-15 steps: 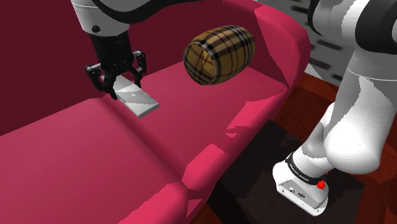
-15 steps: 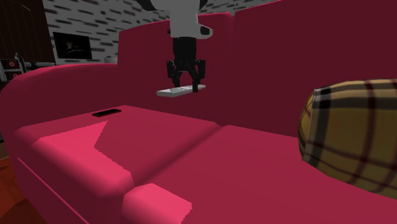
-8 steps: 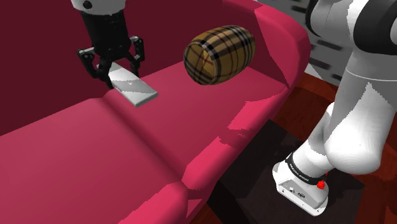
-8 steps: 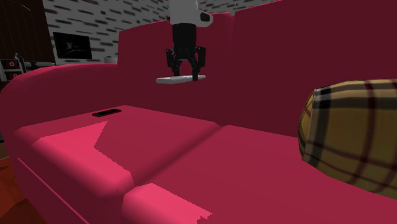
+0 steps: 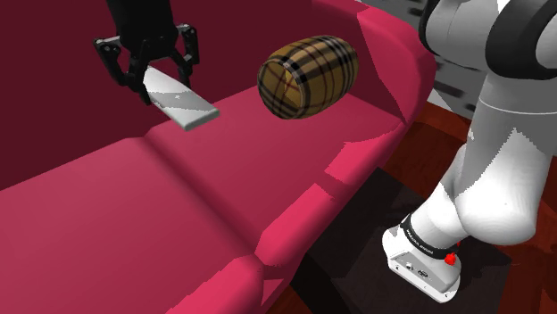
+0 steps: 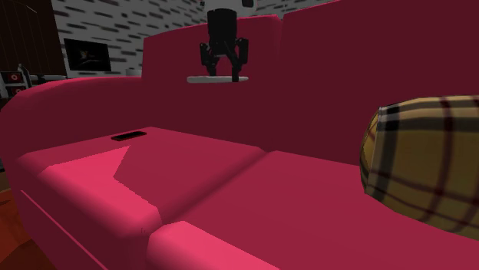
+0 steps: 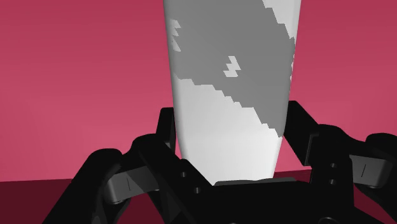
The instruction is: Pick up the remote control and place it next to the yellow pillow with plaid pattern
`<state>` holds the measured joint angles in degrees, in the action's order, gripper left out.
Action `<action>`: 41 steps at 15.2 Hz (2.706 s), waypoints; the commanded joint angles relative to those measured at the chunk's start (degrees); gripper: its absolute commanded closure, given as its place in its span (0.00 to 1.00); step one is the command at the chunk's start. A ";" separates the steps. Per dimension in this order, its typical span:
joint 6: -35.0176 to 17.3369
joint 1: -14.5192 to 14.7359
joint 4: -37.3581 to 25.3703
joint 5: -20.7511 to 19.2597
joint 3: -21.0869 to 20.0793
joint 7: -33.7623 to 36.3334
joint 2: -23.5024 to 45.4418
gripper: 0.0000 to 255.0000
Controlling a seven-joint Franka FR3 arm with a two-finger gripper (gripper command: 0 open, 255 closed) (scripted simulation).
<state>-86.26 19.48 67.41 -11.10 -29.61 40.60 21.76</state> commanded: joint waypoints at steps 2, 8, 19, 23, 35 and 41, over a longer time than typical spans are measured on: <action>3.11 0.88 -4.20 -0.58 0.02 -0.01 1.13 1.00; 10.36 3.85 -15.32 -2.60 0.30 -0.01 5.08 1.00; 0.07 -12.53 19.63 10.82 3.28 -13.39 -22.47 1.00; -1.02 -15.18 28.03 13.83 6.88 -19.72 -30.44 1.00; -0.63 -19.66 44.55 14.90 19.26 -37.25 -47.25 1.00; 0.22 -21.82 49.05 12.46 25.71 -45.52 -52.37 1.00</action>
<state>-86.20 -1.88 116.21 1.96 -5.15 -3.22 -30.26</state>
